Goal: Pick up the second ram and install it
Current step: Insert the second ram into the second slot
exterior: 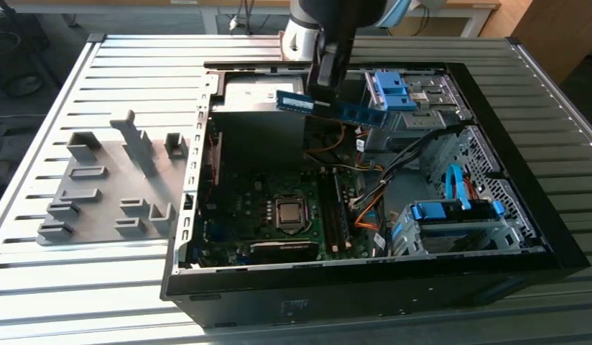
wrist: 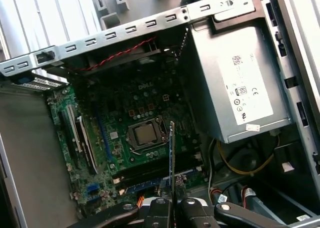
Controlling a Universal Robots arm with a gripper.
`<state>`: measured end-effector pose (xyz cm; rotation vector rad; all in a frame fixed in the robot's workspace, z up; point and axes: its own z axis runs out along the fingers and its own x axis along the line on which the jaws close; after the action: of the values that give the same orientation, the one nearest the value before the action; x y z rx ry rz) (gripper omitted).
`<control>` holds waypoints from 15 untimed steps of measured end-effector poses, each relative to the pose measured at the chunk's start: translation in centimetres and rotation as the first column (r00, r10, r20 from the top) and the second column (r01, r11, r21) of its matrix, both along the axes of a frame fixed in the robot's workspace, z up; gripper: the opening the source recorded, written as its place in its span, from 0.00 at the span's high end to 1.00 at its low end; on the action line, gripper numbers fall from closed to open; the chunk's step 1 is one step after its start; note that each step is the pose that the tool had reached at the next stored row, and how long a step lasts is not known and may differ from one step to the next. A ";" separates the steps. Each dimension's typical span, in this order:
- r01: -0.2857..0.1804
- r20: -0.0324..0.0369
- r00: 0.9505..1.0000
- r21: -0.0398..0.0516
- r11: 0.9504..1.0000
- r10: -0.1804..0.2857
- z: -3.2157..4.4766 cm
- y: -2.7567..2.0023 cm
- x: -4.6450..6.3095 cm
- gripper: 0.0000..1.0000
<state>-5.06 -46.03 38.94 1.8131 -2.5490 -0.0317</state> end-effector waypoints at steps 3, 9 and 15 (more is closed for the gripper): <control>0.042 0.000 0.999 0.000 0.999 -0.042 -0.05 0.00 0.0 0.86; 0.133 0.000 0.991 -0.001 0.991 -0.133 -0.15 0.00 0.0 0.86; 0.220 0.000 0.975 -0.001 0.975 -0.220 -0.25 0.00 0.0 0.86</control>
<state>-5.06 -46.03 38.68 1.5203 -2.7355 -0.0322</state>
